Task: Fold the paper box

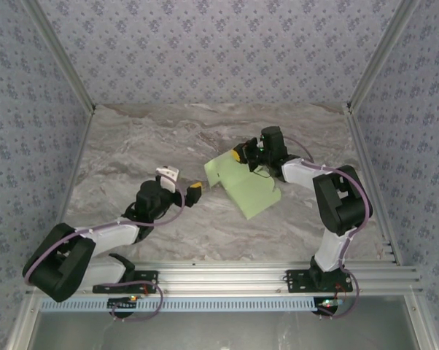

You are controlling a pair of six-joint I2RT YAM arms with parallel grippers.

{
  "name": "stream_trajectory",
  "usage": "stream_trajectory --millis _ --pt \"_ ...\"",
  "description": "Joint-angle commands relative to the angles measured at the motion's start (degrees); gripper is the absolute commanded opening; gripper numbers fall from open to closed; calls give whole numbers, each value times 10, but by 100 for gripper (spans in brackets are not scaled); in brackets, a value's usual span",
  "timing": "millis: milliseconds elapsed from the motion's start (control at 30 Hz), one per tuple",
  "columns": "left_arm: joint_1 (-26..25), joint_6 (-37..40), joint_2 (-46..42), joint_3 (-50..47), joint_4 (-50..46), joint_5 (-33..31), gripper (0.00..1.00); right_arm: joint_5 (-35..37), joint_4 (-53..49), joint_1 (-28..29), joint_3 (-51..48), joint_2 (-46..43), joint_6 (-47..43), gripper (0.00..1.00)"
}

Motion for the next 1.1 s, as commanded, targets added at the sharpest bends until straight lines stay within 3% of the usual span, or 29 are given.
stream_trajectory --millis 0,133,400,633,833,933,1067 --pt "12 17 -17 -7 13 28 97 -37 91 6 7 4 -29 1" --pt "34 39 -42 -12 -9 109 97 -53 152 10 -4 33 -47 0" --pt "36 87 -5 -20 -3 88 98 -90 267 7 -29 98 -60 0" --pt "36 75 43 5 28 99 88 -107 269 1 -39 106 -84 0" --pt "33 59 112 33 58 118 64 -119 273 1 -38 105 -80 0" --pt "32 52 127 3 144 95 61 -120 276 1 -43 99 -76 0" --pt "22 78 125 29 94 132 59 -125 266 6 -42 94 -83 0"
